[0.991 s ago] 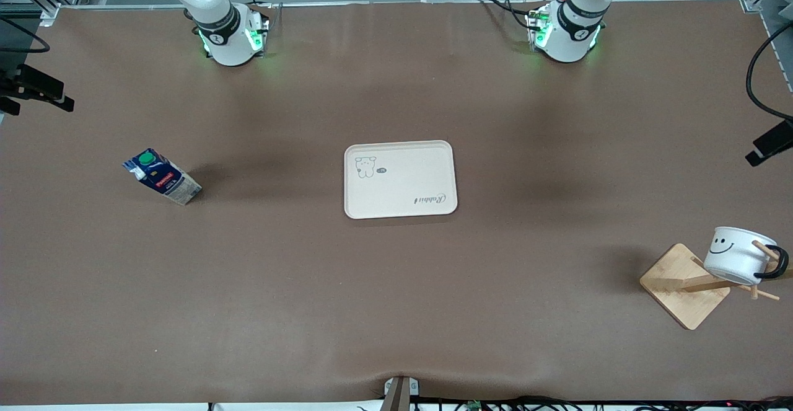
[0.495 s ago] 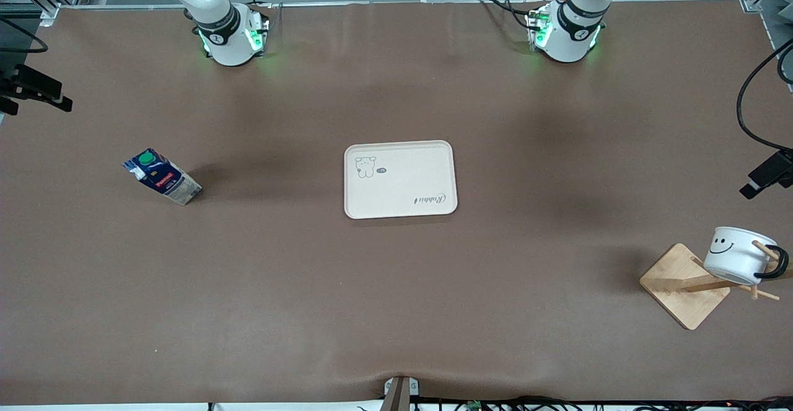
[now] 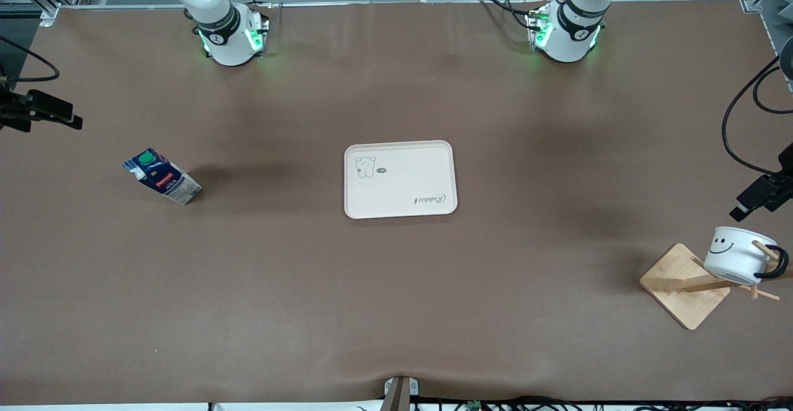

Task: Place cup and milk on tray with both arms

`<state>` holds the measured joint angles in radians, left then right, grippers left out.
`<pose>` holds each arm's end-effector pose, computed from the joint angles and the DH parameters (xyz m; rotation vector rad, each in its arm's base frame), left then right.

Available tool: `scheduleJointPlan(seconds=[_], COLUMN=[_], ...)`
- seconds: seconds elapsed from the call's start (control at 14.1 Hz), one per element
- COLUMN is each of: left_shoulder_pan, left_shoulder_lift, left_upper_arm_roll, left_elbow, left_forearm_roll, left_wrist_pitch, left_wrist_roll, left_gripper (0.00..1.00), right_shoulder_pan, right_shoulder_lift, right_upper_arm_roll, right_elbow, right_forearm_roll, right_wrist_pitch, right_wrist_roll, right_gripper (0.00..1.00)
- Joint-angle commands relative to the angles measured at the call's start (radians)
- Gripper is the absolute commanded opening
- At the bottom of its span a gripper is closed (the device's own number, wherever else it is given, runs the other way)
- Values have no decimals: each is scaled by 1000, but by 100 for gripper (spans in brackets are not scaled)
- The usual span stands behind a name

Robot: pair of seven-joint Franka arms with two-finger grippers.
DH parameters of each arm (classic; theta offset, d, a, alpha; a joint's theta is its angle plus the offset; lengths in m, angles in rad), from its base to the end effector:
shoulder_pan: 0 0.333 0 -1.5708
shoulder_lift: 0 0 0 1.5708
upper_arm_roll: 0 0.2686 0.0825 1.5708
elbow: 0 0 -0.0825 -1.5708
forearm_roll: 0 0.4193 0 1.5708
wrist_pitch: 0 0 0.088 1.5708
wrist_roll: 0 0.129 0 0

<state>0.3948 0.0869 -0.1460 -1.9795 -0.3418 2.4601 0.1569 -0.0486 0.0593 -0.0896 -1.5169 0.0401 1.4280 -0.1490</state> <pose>0.6256 0.1555 0.3825 2.8436 0.4571 0.6408 0.5813 -0.0740 0.5361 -3.0783 -0.0205 0.2181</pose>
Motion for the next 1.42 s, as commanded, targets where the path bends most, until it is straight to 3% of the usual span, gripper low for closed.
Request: scheduleJointPlan(seconds=[0.0, 0.35, 0.5, 0.57, 0.64, 0.85, 1.34], left_shoulder_pan=[-4, -5, -5, -7, -7, -7, -14], left_shoulder_lift=[48, 108, 119, 119, 120, 120, 82], left_upper_arm_roll=[-12, -41, -50, -52, -52, -55, -93], left_elbow=[2, 14, 21, 19, 19, 19, 11], left_forearm_roll=[-57, -57, -57, -56, -56, -56, -46], left_wrist_pitch=[77, 160, 162, 160, 160, 162, 148], left_wrist_roll=[64, 70, 72, 73, 84, 108, 101], left_gripper=[93, 74, 55, 39, 26, 0, 0], right_shoulder_pan=[-30, -50, -69, -73, -76, -68, -89], right_shoulder_lift=[36, 54, 109, 163, 166, 166, 211], right_upper_arm_roll=[13, 11, 13, 14, 16, 16, 14], right_elbow=[44, 52, 43, 53, 61, 90, 83], right_forearm_roll=[9, 17, 29, 44, 38, 9, 27], right_wrist_pitch=[23, 32, 61, 40, 23, 13, -21], right_wrist_roll=[2, 14, 6, 0, -29, -53, -52], right_gripper=[100, 100, 100, 100, 100, 100, 100])
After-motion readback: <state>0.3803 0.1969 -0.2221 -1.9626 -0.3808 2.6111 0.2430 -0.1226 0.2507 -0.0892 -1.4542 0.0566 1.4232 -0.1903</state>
